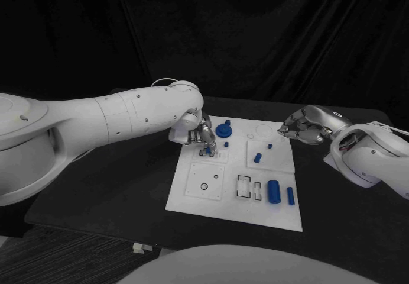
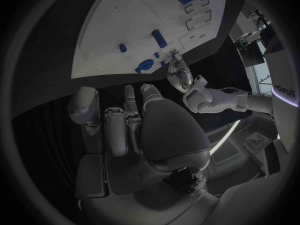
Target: Assemble the parts on the task board
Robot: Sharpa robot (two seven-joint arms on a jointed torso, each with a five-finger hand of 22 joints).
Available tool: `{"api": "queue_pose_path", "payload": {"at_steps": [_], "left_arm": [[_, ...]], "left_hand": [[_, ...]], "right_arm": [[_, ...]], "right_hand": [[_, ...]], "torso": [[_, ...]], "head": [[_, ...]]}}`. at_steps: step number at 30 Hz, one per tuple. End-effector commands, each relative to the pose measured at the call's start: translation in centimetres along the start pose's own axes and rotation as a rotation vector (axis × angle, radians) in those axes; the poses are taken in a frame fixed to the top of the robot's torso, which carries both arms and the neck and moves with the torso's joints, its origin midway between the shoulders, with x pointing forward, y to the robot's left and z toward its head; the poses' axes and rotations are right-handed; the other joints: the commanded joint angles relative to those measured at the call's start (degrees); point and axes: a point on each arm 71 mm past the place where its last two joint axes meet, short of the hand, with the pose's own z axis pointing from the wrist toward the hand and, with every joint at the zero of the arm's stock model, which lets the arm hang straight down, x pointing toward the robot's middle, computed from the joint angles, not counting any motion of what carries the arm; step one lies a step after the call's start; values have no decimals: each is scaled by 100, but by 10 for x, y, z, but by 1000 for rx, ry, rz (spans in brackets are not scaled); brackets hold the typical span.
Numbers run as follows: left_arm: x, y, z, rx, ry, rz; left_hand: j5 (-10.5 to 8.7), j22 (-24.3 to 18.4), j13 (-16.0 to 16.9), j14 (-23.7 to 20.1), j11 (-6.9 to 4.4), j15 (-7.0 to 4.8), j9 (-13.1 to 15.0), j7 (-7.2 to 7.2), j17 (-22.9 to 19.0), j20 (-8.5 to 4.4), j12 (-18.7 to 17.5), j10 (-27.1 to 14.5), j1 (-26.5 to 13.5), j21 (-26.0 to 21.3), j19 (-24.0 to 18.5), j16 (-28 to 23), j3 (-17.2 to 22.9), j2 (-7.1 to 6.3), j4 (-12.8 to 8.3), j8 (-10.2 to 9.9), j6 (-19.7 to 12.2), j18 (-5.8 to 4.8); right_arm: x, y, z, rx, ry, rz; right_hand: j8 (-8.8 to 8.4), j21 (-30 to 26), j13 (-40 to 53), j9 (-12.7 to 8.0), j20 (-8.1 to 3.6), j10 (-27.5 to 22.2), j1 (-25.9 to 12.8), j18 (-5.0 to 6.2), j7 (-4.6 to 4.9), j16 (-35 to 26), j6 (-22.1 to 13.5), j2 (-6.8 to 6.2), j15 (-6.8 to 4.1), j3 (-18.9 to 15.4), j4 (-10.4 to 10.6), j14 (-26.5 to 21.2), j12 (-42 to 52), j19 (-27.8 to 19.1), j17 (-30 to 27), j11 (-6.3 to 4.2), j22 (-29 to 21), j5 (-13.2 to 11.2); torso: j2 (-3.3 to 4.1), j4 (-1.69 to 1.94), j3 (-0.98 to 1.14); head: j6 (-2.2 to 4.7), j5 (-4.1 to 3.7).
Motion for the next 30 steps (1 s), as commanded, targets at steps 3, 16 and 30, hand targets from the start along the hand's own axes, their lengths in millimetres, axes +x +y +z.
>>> {"api": "queue_pose_path", "payload": {"at_steps": [3,16,30], "left_arm": [[2,-2,1,14,20,4],[5,-3,0,17,33,15],[3,-4,2,29,12,-3]], "left_hand": [[260,1030,1085,529,-2,21,191,-193,1329,14,-83,301,66,-103,-21,-54,1113,297,-195,74,74,69],[268,1030,1084,529,-3,22,192,-194,1330,17,-84,299,84,-103,-23,-54,1101,298,-224,74,77,70],[276,1026,1086,531,-3,22,193,-193,1334,18,-82,299,91,-118,-30,-52,1093,297,-239,73,78,73]], "right_arm": [[1,-1,0,17,3,-2],[3,-1,0,17,8,-1],[3,-1,-1,21,5,1]], "right_hand": [[76,-78,1477,86,-3,588,152,82,-45,-55,18,67,-46,137,23,384,46,9,703,-46,768,155],[75,-88,1477,88,-4,588,168,84,-43,-56,15,69,-47,153,16,383,46,6,704,-46,766,156],[76,-100,1477,89,-4,588,173,86,-43,-61,15,73,-47,160,15,382,46,2,698,-46,764,156]], "torso": [[2,2,-4],[-1,1,1],[-2,3,2]], "head": [[-1,-11],[-1,0],[-1,-1]]}}
